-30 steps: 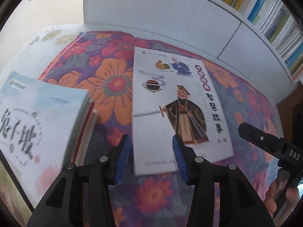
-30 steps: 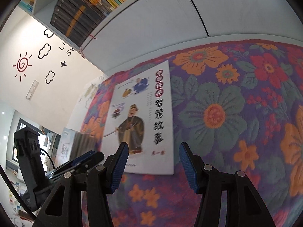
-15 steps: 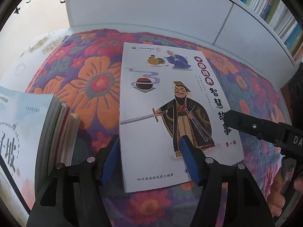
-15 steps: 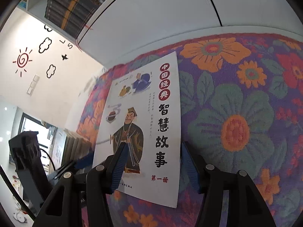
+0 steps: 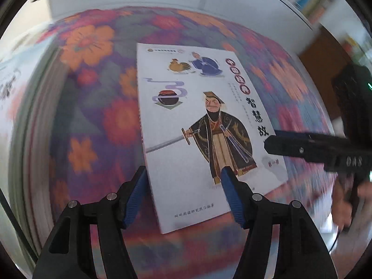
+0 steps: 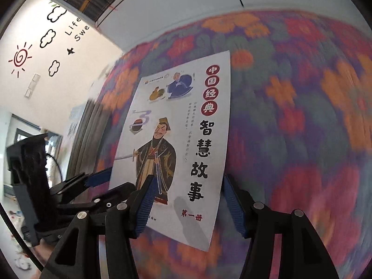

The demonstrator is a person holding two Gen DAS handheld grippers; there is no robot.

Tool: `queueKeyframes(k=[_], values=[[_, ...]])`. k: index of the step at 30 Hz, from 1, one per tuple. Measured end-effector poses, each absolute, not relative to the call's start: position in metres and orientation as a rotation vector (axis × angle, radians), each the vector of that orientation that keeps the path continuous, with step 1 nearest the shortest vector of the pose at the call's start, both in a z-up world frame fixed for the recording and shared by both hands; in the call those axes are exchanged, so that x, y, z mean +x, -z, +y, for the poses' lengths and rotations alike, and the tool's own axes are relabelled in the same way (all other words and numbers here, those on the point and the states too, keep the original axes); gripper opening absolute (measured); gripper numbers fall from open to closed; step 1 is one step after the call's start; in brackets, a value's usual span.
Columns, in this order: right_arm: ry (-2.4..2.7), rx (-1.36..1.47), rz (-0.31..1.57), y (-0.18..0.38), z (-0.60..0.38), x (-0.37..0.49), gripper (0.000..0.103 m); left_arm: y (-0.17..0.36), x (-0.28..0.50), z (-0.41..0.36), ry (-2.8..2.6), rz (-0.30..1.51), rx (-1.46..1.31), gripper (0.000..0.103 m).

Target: Organize books

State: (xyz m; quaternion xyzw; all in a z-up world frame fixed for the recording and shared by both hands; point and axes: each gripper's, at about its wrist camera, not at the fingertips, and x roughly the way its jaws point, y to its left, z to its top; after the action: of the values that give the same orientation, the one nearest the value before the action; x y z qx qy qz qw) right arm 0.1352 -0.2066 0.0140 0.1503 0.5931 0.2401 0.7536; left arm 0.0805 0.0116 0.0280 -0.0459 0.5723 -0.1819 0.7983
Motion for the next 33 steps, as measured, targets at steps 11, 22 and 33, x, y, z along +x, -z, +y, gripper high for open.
queueKeyframes(k=[11, 22, 33], values=[[-0.676, 0.667, 1.304, 0.017, -0.258, 0.136, 0.05, -0.021, 0.102, 0.015, 0.473, 1.241, -0.176, 0.061], [-0.658, 0.619, 1.272, 0.009, -0.24, 0.149, 0.048, -0.02, 0.114, 0.019, 0.53, 1.253, -0.229, 0.053], [-0.517, 0.326, 1.156, -0.009, -0.21, 0.146, 0.024, -0.026, 0.119, 0.02, 0.442, 1.197, -0.15, 0.032]])
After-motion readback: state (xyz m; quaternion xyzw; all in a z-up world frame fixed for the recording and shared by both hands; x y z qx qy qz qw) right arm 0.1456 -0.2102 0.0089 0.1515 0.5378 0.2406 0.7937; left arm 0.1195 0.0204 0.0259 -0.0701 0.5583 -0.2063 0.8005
